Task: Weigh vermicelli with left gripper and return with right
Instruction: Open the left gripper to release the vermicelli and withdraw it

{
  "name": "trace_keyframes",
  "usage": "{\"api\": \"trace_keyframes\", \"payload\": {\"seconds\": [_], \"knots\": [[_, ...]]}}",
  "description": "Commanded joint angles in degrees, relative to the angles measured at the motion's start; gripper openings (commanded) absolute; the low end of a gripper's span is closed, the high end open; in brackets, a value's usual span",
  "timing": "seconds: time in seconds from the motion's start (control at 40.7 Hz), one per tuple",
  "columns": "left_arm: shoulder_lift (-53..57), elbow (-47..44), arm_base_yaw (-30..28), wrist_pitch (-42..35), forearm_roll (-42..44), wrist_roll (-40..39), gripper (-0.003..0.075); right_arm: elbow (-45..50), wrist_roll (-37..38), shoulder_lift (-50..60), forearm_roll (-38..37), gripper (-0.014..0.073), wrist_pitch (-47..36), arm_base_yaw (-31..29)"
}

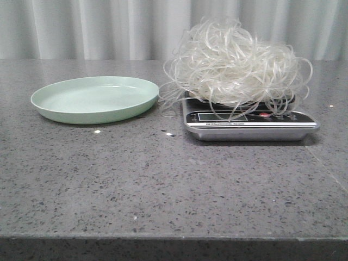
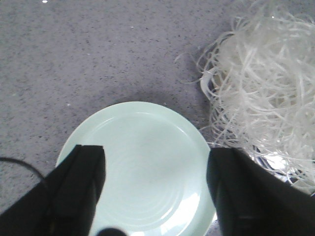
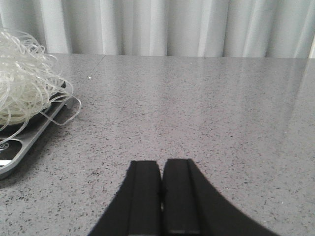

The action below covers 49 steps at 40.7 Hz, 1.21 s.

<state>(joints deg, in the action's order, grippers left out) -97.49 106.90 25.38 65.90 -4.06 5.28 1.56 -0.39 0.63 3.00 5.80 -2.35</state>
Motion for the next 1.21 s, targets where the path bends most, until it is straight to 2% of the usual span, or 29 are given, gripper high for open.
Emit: {"api": "trace_keyframes", "payload": {"seconds": [0.0,0.197,0.443,0.64,0.861,1.033,1.181], "knots": [[8.6,-5.8,-2.4,-9.1,-0.4,-0.7,0.0435,-0.4,-0.6,0.9,-0.9,0.015,-4.7,-0.3],[19.9,-21.4,-7.5,-18.7,-0.4,-0.7,0.032,-0.4,-0.6,0.9,-0.9,0.015,-4.7,-0.3],[35.1,-41.5,-12.0,-32.6,-0.4,-0.7,0.0262,-0.4,-0.6,0.9,-0.9,0.015,-4.7,-0.3],[47.6,-58.0,-13.0,-42.1,1.7,-0.7,0.0138,-0.4,-0.6,0.9,-0.8,0.015,-4.7,-0.3],[60.2,-71.7,-13.0,-49.5,2.2,-0.7,0.0137,-0.5,-0.6,0.9,-0.7,0.015,-5.5,-0.3],[66.8,-77.7,-13.0,-55.5,3.6,-0.7,0.0137,-0.5,-0.6,0.9,-0.7,0.015,-10.4,-0.3],[68.0,-79.9,-13.0,-59.2,3.6,-0.7,0.0137,-3.2,-0.5,0.9,-0.7,0.0151,-14.1,-0.3]]}}
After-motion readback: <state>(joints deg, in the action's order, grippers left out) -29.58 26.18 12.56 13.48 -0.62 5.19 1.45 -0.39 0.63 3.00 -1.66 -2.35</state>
